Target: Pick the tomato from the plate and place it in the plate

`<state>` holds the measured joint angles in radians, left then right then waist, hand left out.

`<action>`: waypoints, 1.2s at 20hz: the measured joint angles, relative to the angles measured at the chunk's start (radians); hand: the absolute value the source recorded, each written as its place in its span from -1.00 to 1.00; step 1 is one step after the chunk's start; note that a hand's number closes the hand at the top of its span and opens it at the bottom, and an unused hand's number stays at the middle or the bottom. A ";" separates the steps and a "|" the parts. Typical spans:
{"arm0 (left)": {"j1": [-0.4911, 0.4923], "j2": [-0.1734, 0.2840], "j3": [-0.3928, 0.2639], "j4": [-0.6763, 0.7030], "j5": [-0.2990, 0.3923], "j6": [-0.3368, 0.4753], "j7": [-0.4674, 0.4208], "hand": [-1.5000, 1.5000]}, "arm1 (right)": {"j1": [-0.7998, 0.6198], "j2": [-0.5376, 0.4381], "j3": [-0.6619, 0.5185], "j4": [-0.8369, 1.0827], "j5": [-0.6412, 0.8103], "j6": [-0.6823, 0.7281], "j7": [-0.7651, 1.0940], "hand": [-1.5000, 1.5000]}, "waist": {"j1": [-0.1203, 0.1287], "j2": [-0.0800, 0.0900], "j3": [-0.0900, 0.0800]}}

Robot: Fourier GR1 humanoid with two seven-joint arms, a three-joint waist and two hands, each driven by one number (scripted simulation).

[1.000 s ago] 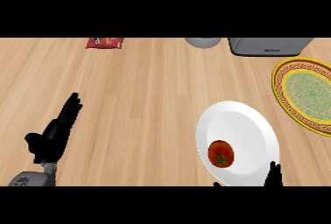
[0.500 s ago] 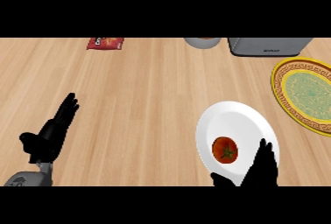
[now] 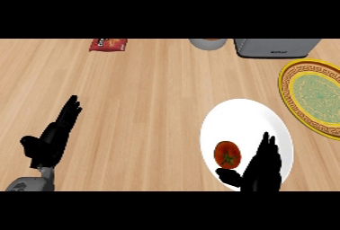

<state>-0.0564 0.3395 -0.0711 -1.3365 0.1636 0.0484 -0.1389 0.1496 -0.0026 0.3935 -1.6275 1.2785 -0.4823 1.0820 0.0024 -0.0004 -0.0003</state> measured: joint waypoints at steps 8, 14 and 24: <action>0.010 -0.039 0.009 -0.024 -0.045 -0.001 0.015 0.00 | -0.036 -0.006 -0.031 0.058 -0.110 -0.017 -0.081 1.00 | -0.004 -0.009 -0.008; -0.001 -0.049 0.040 0.014 -0.059 -0.025 -0.004 0.00 | -0.044 -0.011 -0.025 0.066 -0.099 -0.012 -0.112 1.00 | -0.006 -0.012 -0.010; 0.028 -0.044 0.066 0.005 -0.049 -0.018 -0.008 0.00 | 0.124 -0.495 -0.295 0.066 -0.497 0.092 -0.504 1.00 | -0.048 -0.006 0.006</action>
<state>-0.0282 0.2958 -0.0052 -1.3314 0.1145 0.0306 -0.1468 0.2736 -0.4971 0.0981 -1.5615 0.7816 -0.3906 0.5782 -0.0459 -0.0067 0.0060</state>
